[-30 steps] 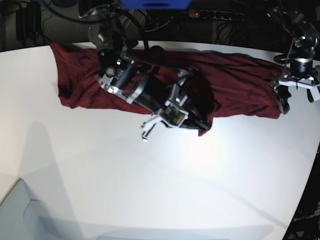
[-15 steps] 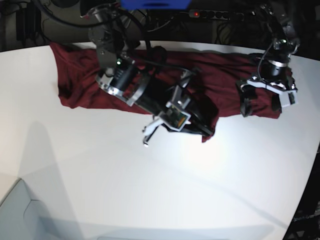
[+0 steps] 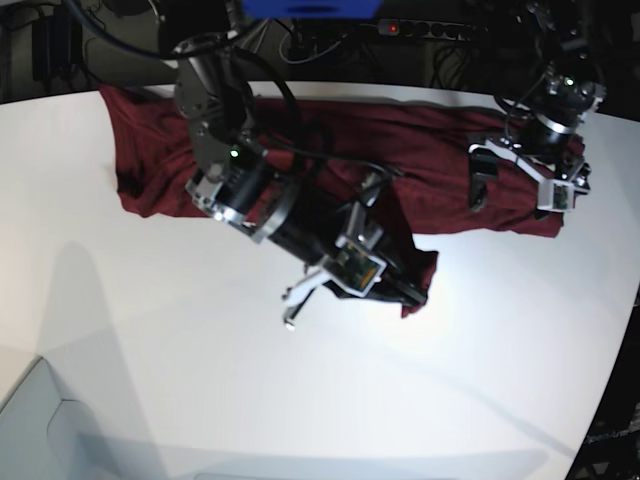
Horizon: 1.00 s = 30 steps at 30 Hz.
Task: Layout the t-shirt on the table in an organized manner, then fold the t-shirt properly
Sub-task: 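Move the left gripper over the shirt and grasp the sleeve fabric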
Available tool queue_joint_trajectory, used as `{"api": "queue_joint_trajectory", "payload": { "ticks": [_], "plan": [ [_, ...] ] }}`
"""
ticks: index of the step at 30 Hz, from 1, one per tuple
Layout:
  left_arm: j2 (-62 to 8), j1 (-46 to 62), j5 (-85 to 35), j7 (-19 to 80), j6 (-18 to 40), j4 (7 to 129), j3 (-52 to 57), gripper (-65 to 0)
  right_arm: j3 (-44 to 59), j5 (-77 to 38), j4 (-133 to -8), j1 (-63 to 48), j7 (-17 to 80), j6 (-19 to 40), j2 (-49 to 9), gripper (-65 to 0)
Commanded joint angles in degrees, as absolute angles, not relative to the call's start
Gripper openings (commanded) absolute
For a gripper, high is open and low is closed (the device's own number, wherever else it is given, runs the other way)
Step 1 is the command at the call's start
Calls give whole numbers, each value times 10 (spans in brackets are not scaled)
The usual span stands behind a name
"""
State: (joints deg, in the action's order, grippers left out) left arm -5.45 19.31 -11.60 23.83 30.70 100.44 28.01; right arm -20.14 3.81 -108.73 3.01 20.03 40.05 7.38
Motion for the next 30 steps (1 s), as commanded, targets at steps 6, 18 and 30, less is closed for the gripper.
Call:
{"api": "queue_joint_trajectory", "payload": {
  "ticks": [6,18,30],
  "plan": [
    [-58,164,-122,223,311,992,213,-16,-204,25,-1098,41,182,400,88,-650],
    [-58,124,-32,221,312,938,156,-16,-204,25,-1098,38,182,400,88,-650],
    [-58,74,-32,221,312,867,80,-19,-204,27,-1098,37,182,400,88,-650]
  ]
}}
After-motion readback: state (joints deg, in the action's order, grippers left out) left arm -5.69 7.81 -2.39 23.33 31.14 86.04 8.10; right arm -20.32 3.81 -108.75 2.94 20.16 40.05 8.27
